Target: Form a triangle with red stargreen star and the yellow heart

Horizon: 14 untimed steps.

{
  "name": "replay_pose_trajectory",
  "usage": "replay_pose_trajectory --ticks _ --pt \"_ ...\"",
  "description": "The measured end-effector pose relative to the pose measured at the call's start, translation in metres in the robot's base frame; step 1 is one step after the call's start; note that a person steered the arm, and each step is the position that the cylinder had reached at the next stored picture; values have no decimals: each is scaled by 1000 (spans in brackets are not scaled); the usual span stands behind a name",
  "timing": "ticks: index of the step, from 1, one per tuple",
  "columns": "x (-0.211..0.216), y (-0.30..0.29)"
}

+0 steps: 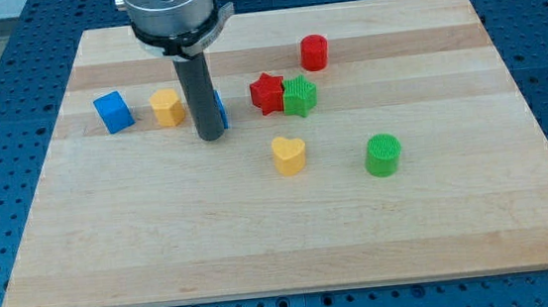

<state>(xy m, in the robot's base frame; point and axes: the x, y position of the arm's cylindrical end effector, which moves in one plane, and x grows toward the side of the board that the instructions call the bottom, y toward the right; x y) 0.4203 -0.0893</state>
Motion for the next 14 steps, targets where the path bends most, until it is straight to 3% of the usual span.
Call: replay_pose_trajectory --ticks 2,3,4,5,6,7,9,11,14 --pt "-15 3" --pt "2 3" --pt "27 46" --pt "25 119" --pt "-16 195" --pt "-48 209" --pt "41 140" --pt "16 75" --pt "-24 93"
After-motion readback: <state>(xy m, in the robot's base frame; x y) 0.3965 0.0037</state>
